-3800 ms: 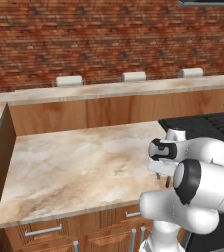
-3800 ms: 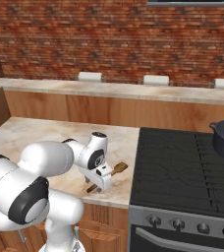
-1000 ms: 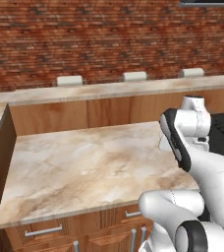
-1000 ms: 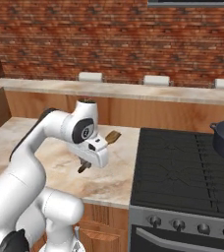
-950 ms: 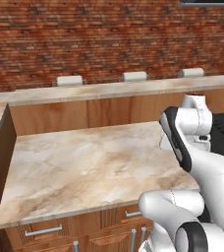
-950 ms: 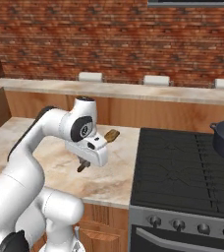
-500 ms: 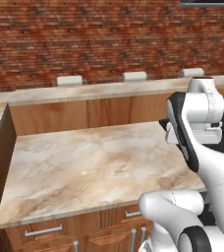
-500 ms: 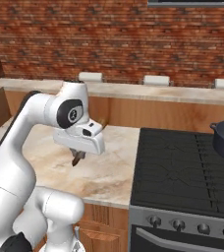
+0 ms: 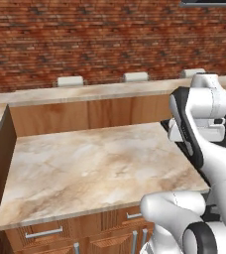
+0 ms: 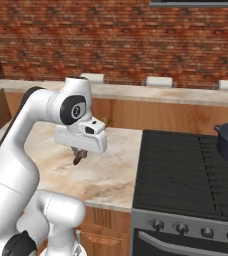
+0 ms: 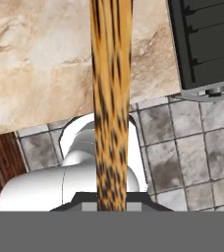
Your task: Put the lime and broccoli in the pot. Retrieve the spatula and lightly stir the vegetables in the pot.
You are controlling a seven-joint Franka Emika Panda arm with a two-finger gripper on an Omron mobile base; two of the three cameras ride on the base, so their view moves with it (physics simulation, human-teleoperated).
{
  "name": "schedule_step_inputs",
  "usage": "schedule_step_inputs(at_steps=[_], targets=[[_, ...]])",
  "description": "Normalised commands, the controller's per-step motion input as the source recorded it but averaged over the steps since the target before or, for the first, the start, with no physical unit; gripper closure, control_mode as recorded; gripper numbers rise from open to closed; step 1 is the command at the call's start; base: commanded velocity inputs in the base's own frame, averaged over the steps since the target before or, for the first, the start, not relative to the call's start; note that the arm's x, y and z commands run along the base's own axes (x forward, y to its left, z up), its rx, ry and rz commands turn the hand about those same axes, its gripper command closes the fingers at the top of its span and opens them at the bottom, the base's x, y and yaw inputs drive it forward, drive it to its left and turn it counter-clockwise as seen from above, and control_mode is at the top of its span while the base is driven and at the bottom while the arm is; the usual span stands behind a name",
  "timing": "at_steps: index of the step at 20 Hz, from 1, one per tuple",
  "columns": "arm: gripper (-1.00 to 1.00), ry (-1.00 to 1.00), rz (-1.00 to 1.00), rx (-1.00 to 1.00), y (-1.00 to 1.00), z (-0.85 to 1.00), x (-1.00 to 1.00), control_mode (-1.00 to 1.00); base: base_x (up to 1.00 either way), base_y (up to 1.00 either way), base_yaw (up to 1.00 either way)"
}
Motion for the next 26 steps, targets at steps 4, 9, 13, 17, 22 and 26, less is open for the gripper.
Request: schedule_step_inputs(at_steps=[4, 9, 13, 17, 22, 26], targets=[[1.00, 0.00, 0.00, 0.00, 0.00, 0.00, 0.00, -1.00, 0.00, 0.00, 0.00], [1.00, 0.00, 0.00, 0.00, 0.00, 0.00, -0.08, 1.00, -0.41, -0.06, -0.02], [1.00, 0.00, 0.00, 0.00, 0.00, 0.00, 0.00, 1.00, -0.80, -0.31, -0.12], [1.00, 0.00, 0.00, 0.00, 0.00, 0.00, 0.00, 1.00, -0.39, -0.59, -0.13], [1.00, 0.00, 0.00, 0.00, 0.00, 0.00, 0.00, 1.00, 0.00, -0.98, 0.00], [1.00, 0.00, 0.00, 0.00, 0.00, 0.00, 0.00, 1.00, 0.00, -1.00, 0.08]])
